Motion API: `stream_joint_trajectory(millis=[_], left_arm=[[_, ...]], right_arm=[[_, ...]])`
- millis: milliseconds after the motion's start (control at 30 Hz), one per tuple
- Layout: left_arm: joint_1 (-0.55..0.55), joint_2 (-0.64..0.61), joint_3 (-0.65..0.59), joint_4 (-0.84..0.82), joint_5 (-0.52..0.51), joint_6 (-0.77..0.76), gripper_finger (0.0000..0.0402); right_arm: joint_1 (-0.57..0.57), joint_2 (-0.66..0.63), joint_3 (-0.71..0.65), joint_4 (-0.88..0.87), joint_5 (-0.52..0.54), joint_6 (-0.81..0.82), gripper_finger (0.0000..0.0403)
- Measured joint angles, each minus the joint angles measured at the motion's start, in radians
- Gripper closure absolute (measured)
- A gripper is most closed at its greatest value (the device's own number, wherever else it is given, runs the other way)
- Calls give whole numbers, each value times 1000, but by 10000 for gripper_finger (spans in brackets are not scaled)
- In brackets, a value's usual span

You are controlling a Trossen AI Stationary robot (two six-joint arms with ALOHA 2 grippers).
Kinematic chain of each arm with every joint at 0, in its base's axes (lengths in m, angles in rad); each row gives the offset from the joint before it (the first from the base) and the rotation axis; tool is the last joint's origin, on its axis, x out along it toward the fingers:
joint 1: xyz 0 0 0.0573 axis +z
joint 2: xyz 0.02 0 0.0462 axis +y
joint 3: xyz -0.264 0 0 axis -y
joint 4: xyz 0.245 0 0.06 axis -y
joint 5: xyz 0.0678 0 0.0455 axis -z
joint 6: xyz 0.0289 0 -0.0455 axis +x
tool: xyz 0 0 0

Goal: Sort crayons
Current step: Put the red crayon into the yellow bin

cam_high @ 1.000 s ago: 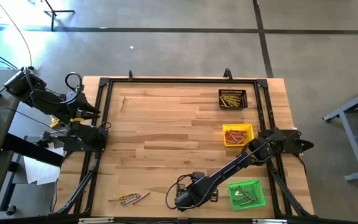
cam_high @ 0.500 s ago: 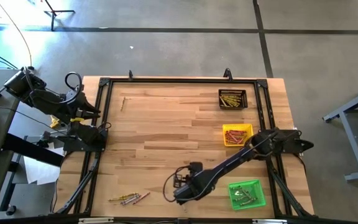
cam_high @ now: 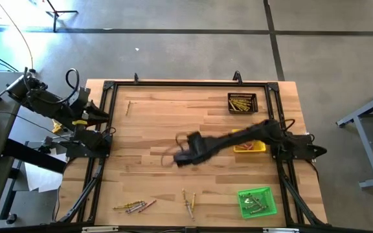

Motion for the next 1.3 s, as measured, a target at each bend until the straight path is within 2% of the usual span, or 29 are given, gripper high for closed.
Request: stream_joint_trajectory(millis=[167, 367, 567, 700, 833, 967, 1100, 1167, 1300], left_arm=[[0, 48, 0, -1, -55, -66, 332], [0, 118, 0, -1, -97, -135, 332], [0, 209, 0, 0, -149, -193, 332], [0, 261, 0, 0, -172, -234, 332], [0, 295, -1, -2, -174, -269, 332], [0, 308, -1, -3, -181, -278, 332], [0, 309, -1, -3, -210, -278, 332], [0, 309, -1, -3, -227, -277, 332], [0, 308, -1, -3, -249, -278, 332]], right_arm=[[-126, -17, 0, 7, 18, -310, 398], [-255, -42, -5, 18, 44, -605, 398], [-385, -101, -66, 65, 42, -784, 399], [-425, -185, -180, 101, 37, -795, 399], [-416, -333, -403, 193, -9, -771, 398], [-376, -525, -684, 347, -70, -649, 398], [-317, -707, -905, 538, -57, -506, 398], [-290, -777, -980, 582, -21, -431, 398], [-231, -883, -1076, 558, 18, -296, 398]])
